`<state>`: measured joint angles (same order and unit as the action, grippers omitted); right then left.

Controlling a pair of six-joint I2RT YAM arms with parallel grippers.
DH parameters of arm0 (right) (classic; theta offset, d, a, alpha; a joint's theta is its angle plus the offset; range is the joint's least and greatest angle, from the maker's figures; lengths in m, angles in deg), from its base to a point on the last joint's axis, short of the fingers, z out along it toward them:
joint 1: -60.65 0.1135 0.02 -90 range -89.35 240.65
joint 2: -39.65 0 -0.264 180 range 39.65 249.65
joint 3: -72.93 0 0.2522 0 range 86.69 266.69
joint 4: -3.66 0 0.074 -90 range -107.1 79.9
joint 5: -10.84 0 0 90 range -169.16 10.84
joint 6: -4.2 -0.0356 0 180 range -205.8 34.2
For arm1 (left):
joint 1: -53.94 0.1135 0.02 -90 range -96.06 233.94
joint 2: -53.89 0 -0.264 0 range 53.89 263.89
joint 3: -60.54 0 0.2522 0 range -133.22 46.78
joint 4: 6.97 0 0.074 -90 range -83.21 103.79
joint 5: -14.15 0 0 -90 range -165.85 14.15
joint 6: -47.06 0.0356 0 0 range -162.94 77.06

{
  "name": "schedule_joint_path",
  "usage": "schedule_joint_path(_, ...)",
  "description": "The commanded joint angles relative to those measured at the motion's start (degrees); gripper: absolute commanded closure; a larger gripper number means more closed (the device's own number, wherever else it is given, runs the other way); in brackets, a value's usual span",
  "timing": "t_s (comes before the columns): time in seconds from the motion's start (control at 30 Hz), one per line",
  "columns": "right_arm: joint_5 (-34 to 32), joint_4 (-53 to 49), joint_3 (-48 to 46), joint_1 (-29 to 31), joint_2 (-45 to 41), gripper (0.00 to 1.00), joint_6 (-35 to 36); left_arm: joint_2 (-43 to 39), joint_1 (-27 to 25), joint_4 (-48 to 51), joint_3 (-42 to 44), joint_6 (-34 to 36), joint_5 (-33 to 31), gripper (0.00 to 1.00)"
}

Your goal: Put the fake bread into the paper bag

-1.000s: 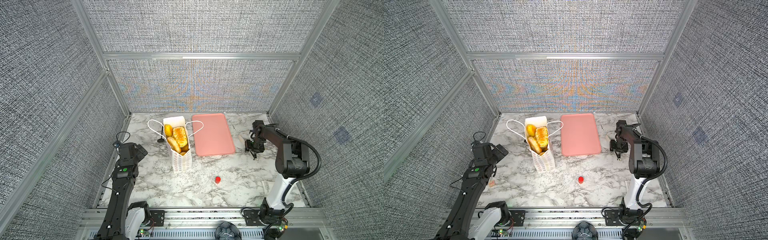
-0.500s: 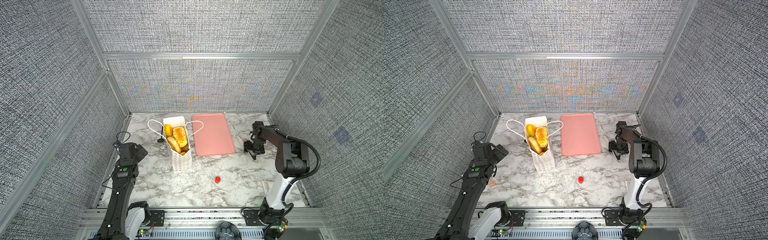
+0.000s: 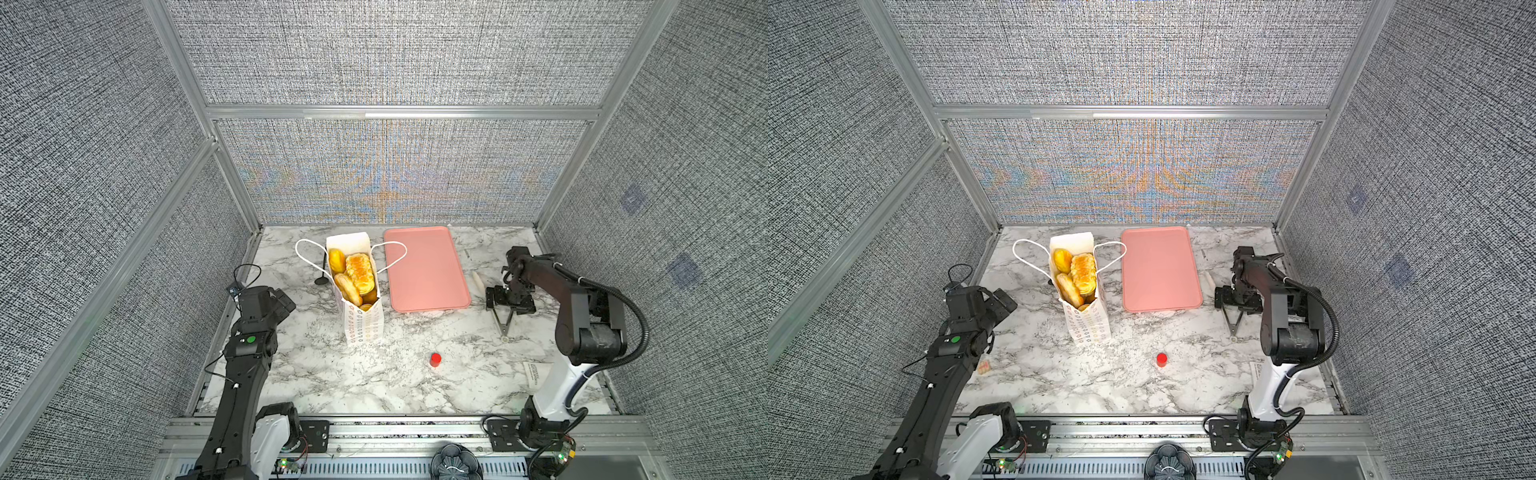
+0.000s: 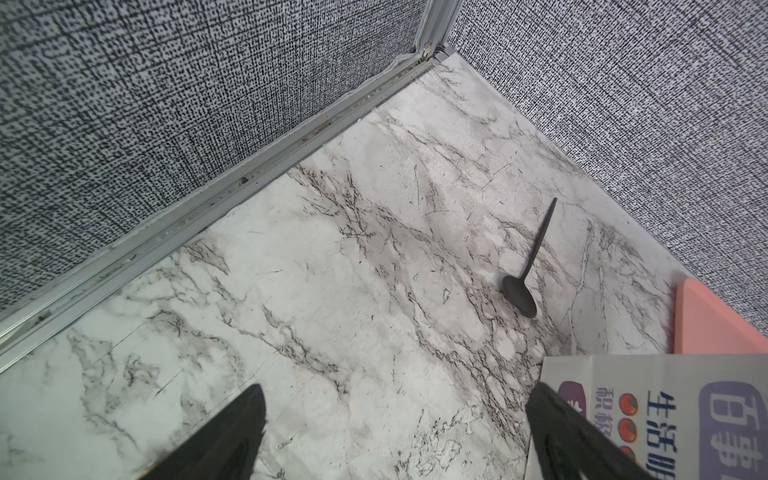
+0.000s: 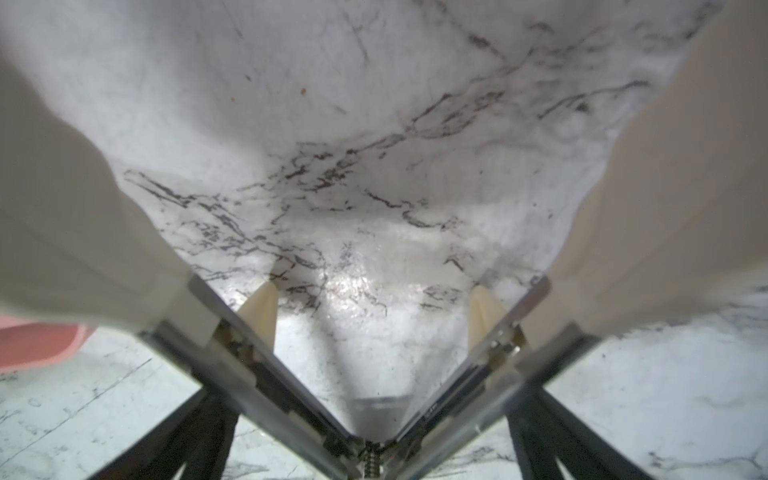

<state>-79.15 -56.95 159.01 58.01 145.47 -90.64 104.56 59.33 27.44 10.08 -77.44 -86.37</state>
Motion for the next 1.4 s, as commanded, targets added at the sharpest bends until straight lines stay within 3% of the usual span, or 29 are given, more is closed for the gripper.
schedule_joint_path(0.0,-0.8,0.4,-1.0,-0.1,-1.3,0.01,-0.6,-0.2,0.0,-1.2,0.0,0.7,-0.2,0.01)
schedule_joint_path(0.37,-1.2,3.7,-4.8,-0.1,-14.0,0.02,-2.3,-0.6,0.0,-2.7,-1.3,6.4,-2.1,0.01)
schedule_joint_path(0.53,-9.2,9.3,-7.0,-0.1,-26.5,0.02,-6.0,-0.3,0.0,-5.9,-0.9,12.6,-3.7,0.01)
schedule_joint_path(0.57,-11.8,11.9,-8.5,0.0,-30.4,0.02,-7.7,0.1,0.0,-6.7,-0.8,13.7,-4.1,0.01)
schedule_joint_path(0.77,-12.2,44.6,-28.8,-0.1,-49.1,0.01,-7.9,2.4,0.0,-16.2,1.7,18.0,-4.5,0.01)
schedule_joint_path(0.87,-13.2,53.1,-36.5,-0.2,-54.8,0.01,-8.8,4.7,0.0,-21.7,3.4,19.4,-3.8,0.01)
schedule_joint_path(1.07,-14.4,50.5,-37.1,0.1,-49.7,0.01,-3.0,11.6,0.0,-28.9,4.9,22.2,-1.7,0.01)
schedule_joint_path(1.27,-15.4,63.6,-43.0,2.3,-41.1,0.01,2.3,18.1,0.0,-41.8,8.8,23.4,-2.2,0.01)
schedule_joint_path(1.37,-15.7,75.1,-46.3,5.6,-34.9,0.01,4.9,21.4,0.0,-47.6,9.8,24.5,-0.9,0.01)
